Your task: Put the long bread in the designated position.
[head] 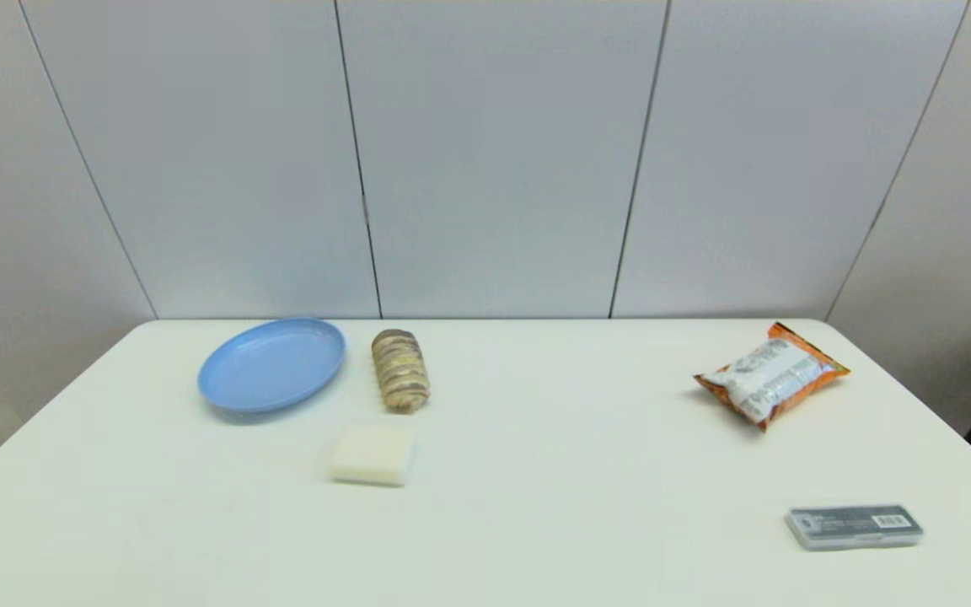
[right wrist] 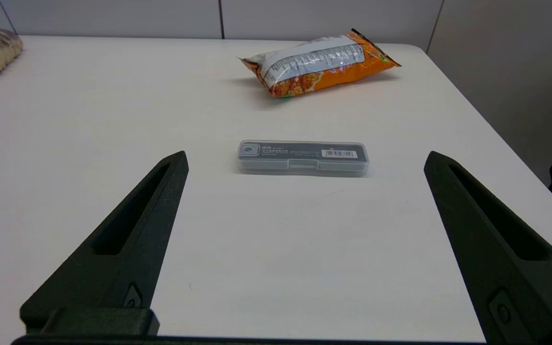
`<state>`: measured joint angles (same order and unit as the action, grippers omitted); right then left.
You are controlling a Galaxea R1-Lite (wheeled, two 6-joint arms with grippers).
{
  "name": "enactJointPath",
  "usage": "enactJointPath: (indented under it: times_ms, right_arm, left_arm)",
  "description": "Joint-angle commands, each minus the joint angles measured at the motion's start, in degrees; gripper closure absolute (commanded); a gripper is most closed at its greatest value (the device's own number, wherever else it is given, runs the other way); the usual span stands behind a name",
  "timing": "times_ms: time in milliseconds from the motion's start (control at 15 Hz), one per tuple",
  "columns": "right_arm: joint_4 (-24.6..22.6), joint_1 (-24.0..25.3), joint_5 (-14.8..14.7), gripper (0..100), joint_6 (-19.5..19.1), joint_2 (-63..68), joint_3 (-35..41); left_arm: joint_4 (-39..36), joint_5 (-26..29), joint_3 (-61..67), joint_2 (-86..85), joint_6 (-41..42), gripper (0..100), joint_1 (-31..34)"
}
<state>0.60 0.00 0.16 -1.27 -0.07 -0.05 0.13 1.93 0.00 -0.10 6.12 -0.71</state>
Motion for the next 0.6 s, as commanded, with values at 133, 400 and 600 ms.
enactJointPath:
  times_ms: [133, 400, 600]
  right_arm:
    - [0.02, 0.00, 0.02, 0, -0.05, 0.07, -0.04]
    - [0.02, 0.00, 0.02, 0, -0.05, 0.07, 0.05]
    - [0.02, 0.00, 0.02, 0, -0.05, 0.07, 0.05]
  left_arm:
    - [-0.05, -0.17, 0.09, 0.01, -0.23, 0, 0.00]
    - [-0.05, -0.08, 0.09, 0.01, -1.90, 0, 0.00]
    - [-0.05, -0.08, 0.09, 0.01, -1.90, 0, 0.00]
